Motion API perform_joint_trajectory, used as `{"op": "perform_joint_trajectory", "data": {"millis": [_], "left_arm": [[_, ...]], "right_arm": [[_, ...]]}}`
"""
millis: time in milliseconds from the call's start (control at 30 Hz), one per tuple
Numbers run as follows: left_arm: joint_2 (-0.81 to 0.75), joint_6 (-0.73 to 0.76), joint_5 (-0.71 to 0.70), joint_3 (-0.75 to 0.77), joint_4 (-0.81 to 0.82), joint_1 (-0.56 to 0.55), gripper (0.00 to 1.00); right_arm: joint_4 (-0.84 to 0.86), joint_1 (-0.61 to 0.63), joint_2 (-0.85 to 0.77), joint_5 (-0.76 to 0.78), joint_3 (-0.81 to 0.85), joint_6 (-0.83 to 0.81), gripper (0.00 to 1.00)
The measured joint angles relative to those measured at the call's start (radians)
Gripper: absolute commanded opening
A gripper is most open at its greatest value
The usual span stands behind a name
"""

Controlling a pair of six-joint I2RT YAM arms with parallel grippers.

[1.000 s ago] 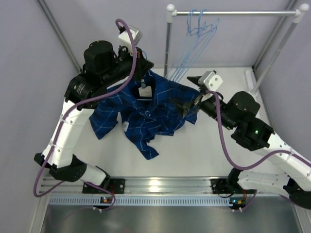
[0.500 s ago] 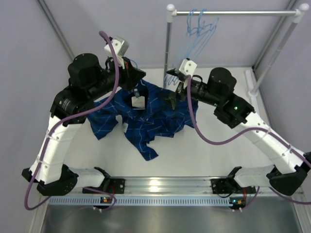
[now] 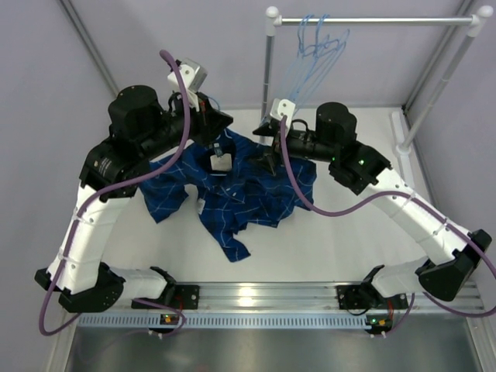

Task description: Place the shirt on the hanger

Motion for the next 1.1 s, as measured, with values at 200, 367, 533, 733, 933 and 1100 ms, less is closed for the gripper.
{"op": "perform_joint_trajectory", "data": {"millis": [200, 367, 533, 733, 933, 1100], "left_arm": [[0.006, 0.017, 0.024, 0.0, -0.005, 0.0, 0.0], [0.01, 0.035, 0.067, 0.0, -0.02, 0.0, 0.0], [0.01, 0.043, 0.088, 0.0, -0.02, 0.0, 0.0], [0.01, 0.051, 0.096, -0.006, -0.019, 0.0, 0.0], [0.01, 0.061, 0.093, -0.017, -0.019, 0.0, 0.0], [0.01, 0.061, 0.068, -0.018, -0.018, 0.0, 0.0]], "right_arm": [[0.022, -0.004, 0.003, -0.058, -0.04, 0.038, 0.46], [0.024, -0.021, 0.003, -0.142, -0.067, 0.063, 0.62], [0.024, -0.068, -0.004, -0.213, -0.067, 0.106, 0.81], [0.027, -0.09, -0.045, -0.217, -0.067, 0.164, 0.84], [0.061, -0.09, -0.083, -0.168, -0.064, 0.243, 0.81], [0.104, -0.09, -0.08, -0.132, -0.078, 0.343, 0.72]]}}
